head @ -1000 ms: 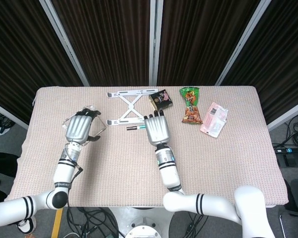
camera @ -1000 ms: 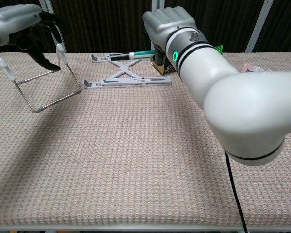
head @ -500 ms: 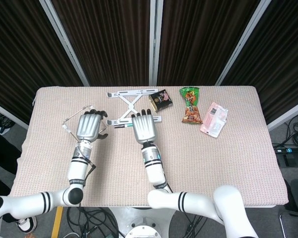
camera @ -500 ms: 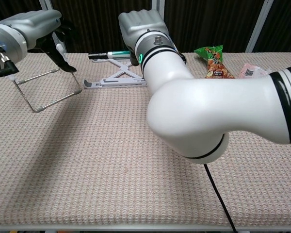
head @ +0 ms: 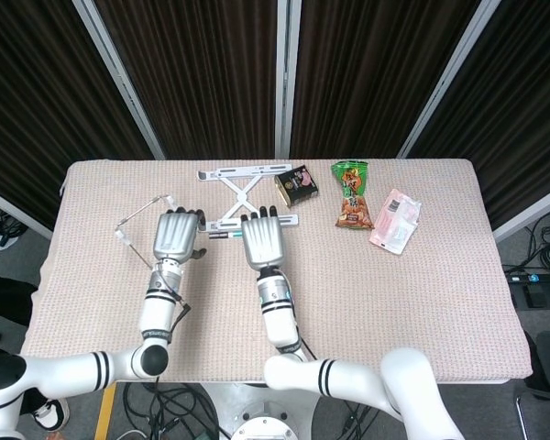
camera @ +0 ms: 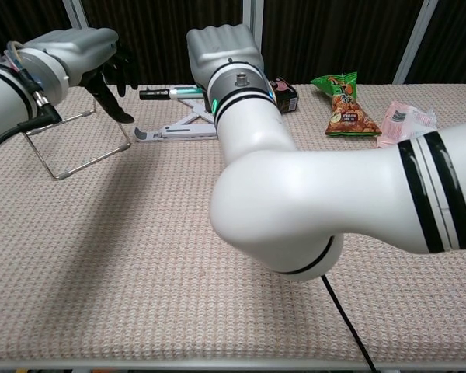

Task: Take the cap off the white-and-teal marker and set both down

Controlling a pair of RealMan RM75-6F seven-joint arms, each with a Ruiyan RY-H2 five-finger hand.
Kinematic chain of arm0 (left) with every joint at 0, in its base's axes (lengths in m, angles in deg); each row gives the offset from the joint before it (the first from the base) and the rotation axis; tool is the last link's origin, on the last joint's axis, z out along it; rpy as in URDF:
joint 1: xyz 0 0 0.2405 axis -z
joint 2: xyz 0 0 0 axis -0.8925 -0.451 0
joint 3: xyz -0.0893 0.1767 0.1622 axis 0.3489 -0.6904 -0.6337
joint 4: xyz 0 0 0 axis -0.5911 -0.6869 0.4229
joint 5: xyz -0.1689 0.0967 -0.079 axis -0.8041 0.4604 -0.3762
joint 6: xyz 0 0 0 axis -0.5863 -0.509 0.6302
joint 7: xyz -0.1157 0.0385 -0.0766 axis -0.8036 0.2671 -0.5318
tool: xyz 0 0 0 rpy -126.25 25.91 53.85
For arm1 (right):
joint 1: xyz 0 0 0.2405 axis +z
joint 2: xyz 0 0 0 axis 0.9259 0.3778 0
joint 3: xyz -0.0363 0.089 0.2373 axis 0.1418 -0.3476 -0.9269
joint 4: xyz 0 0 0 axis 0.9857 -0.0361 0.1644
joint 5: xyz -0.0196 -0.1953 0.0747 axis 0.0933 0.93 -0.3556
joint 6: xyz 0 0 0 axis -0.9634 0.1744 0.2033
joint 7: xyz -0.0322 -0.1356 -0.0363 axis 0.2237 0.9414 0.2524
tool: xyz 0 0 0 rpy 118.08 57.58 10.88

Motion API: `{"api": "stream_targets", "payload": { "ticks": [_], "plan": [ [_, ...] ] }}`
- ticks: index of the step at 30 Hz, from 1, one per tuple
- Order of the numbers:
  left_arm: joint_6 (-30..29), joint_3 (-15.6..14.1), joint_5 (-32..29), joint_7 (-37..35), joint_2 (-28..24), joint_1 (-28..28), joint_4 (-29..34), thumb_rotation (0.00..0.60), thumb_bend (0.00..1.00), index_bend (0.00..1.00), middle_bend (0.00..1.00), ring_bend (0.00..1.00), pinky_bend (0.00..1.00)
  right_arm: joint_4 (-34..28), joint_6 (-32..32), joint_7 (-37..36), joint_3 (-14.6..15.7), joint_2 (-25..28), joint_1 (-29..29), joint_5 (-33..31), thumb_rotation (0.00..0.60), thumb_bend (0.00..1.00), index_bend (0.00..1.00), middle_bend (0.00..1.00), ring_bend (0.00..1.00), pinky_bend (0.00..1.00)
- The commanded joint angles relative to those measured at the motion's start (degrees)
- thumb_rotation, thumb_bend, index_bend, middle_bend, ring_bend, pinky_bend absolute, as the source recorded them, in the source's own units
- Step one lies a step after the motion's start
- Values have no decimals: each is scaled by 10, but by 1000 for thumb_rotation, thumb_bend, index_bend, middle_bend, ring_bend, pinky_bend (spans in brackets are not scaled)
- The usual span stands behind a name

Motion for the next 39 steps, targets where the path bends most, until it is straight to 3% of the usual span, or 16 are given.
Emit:
{"api": "stream_targets", "payload": {
  "ticks": [1,26,39],
  "plan": [
    [-9,-2,-15,21,3,9,-1,600,156,443,475,352,426,2,0,1,1,-2,0,0,600,327,560,554,287,280],
    [-20,-3,-57,35,16,29,8,600,238,483,516,396,471,47,5,-8,0,-33,19,-11,600,327,561,554,287,280],
    [-20,-6,-58,32,22,35,-4,600,266,515,547,427,503,58,2,-20,18,-33,37,-43,600,329,561,554,287,280]
  ]
}}
